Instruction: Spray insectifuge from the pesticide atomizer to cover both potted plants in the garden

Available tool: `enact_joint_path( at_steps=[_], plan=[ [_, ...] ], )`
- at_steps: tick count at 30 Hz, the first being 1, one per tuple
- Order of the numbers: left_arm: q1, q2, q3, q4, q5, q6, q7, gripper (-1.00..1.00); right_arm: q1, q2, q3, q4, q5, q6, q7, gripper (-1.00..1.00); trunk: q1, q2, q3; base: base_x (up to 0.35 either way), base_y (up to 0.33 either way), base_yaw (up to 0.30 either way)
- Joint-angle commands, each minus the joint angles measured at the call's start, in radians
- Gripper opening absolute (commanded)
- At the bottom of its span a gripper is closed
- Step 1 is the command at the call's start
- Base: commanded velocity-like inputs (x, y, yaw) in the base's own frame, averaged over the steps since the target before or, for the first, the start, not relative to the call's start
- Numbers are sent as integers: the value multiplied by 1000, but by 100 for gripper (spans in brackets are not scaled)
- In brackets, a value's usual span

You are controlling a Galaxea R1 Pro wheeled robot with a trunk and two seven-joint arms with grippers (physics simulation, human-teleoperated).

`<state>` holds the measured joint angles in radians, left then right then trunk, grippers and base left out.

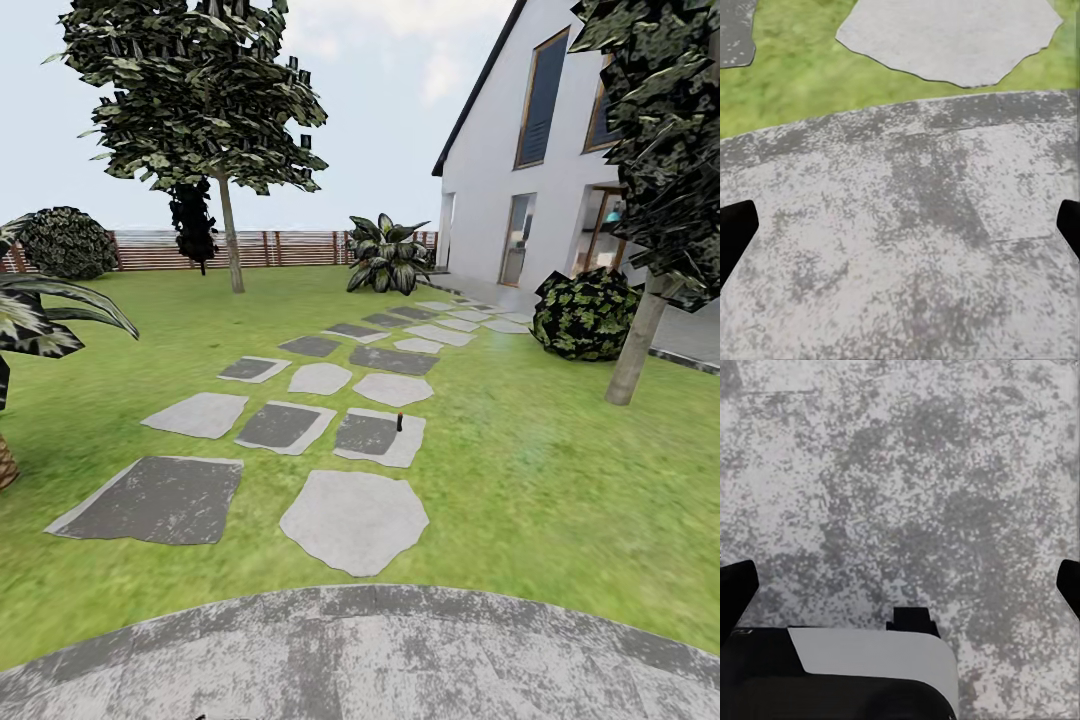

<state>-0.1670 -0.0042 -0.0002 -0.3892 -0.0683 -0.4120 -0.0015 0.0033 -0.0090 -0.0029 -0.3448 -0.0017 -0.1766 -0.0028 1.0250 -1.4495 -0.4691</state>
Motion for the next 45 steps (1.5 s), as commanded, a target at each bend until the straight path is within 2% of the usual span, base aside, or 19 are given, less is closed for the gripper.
enact_joint_path(
  at_steps=[1,4,7,12,15,33,45],
  plan=[
    [-1,0,2,1,-6,-16,0,100,0,0,-1,-1,-1,-17,0,100,0,0,-1,0,0,0],
    [-2,0,4,-1,3,-36,0,100,0,0,-2,-2,-1,-35,3,100,0,0,-1,0,0,0],
    [-8,-13,5,-7,6,-41,1,100,0,0,-3,-3,-1,-39,1,100,0,0,-1,0,0,0],
    [-54,-20,5,-15,7,-44,1,100,1,1,-6,-5,-1,-42,-4,100,0,0,-1,0,0,0],
    [-60,-20,4,-13,7,-44,1,100,0,1,-6,-5,-1,-42,-5,100,0,0,-1,0,0,0],
    [-62,-19,4,-10,7,-40,2,100,0,2,-6,-12,0,-41,-5,100,0,0,-1,0,0,-13],
    [-62,-19,6,-10,7,-40,2,100,0,-2,-7,-11,-3,-35,-3,100,0,0,-1,235,0,0]
  ],
)
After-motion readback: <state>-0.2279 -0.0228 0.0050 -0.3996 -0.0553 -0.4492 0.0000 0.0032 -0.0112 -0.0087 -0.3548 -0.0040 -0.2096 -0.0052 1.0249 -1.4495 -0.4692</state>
